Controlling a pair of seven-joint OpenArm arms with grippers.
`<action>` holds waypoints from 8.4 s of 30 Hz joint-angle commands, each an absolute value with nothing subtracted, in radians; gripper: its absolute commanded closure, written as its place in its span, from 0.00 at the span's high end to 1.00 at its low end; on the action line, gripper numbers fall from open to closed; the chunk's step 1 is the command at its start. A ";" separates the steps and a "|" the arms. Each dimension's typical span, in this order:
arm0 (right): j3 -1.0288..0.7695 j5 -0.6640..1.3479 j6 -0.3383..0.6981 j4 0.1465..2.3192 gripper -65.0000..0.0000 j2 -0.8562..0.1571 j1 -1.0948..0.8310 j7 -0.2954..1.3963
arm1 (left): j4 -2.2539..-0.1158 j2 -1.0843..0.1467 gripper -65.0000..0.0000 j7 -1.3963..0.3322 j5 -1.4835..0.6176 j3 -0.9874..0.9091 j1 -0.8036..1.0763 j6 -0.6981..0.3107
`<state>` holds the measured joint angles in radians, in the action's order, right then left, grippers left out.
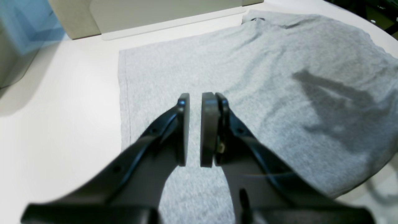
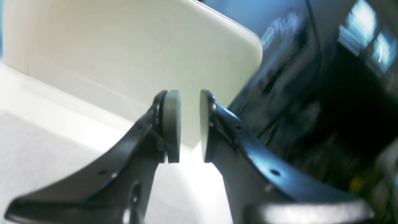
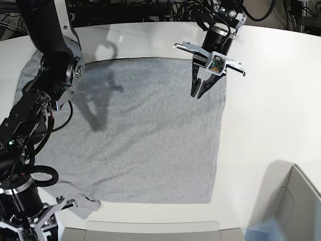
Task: Fold the T-shirt properly
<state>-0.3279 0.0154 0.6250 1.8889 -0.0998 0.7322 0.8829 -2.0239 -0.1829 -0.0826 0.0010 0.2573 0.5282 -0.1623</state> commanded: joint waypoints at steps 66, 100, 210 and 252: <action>0.070 0.423 -0.113 2.071 0.39 -0.189 -0.070 0.344 | -2.041 -0.193 0.23 -0.142 0.001 0.097 0.231 -0.295; -0.714 1.023 -0.079 1.971 0.39 -0.325 -0.869 0.565 | -2.046 -0.097 0.25 -0.056 0.002 0.202 0.441 -0.088; -0.799 1.058 0.028 1.790 0.00 -0.367 -0.843 0.522 | -1.745 -0.131 0.00 -0.912 -0.779 -0.335 0.450 -0.260; -0.464 0.627 0.033 1.807 0.00 -0.496 -0.438 0.522 | -1.863 -0.099 0.00 -1.024 -0.774 -0.458 0.206 -0.139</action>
